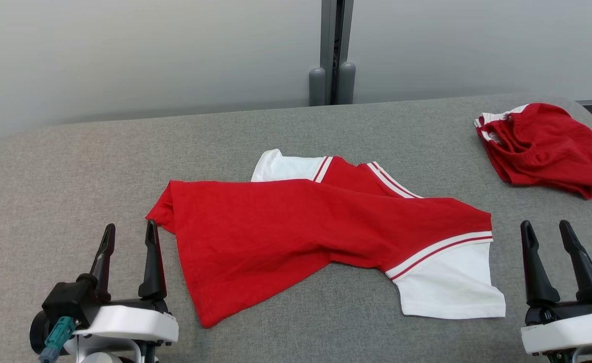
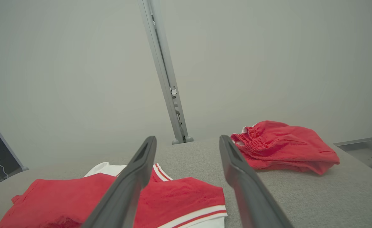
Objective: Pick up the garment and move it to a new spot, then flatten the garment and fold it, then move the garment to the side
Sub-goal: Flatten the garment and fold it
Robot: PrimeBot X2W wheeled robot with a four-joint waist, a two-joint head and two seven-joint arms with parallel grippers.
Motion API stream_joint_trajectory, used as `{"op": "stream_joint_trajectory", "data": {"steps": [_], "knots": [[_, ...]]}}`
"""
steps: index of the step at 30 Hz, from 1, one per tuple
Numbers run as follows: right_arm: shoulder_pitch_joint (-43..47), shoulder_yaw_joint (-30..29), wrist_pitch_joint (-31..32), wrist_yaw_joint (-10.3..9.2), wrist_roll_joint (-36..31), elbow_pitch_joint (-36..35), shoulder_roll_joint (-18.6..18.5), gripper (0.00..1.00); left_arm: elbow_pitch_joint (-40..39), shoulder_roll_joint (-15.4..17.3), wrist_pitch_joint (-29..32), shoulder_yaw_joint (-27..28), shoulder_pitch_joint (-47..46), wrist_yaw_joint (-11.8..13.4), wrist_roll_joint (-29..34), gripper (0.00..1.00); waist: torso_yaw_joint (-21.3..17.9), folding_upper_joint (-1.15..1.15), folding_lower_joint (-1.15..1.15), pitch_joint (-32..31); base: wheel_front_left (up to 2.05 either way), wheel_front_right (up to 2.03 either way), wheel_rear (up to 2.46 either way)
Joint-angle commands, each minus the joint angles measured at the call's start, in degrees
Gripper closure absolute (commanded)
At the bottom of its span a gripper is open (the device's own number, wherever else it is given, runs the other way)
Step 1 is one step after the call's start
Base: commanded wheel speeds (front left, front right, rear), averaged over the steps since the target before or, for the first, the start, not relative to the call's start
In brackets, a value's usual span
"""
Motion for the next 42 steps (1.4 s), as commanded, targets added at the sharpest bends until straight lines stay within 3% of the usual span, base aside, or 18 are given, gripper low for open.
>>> {"op": "stream_joint_trajectory", "data": {"steps": [1, 23, 27, 34, 42], "knots": [[0.72, 0.22, -0.23, 0.04, 0.33, 0.88, -0.64, 0.00, 0.36, 0.11, -0.12, -0.23, 0.68, -0.28, -0.32, 0.00, 0.05, 0.00, 0.00, -0.08, 0.00, 0.00, 0.00], [0.26, 1.22, 1.38, 0.04, 3.79, 7.71, -2.98, 0.00, 3.11, 0.14, -0.12, -1.11, 0.01, -0.37, -1.41, 0.00, 0.17, 0.00, 0.00, 0.36, 0.00, 0.00, 0.00], [-0.11, 2.89, 5.00, 0.04, 5.51, 9.57, -2.97, 0.00, 5.06, 0.13, 0.62, -1.80, -0.21, -0.93, -1.84, 0.00, 0.10, 0.00, 0.00, 0.64, 0.00, 0.00, 0.00], [-0.78, 5.02, 15.86, 0.04, 9.56, 13.53, -3.82, 0.00, 9.42, 0.27, 12.79, -4.33, -0.03, -1.83, -4.16, 0.00, 0.20, 0.00, 0.00, 1.33, 0.00, 0.00, 0.00], [-2.24, 3.84, 24.65, 0.04, 11.00, 15.27, -3.17, 0.00, 9.24, 0.25, 24.91, -6.51, 1.03, -0.84, -6.05, 0.00, 0.04, 0.00, 0.00, 2.09, 0.00, 0.00, 0.00]]}}
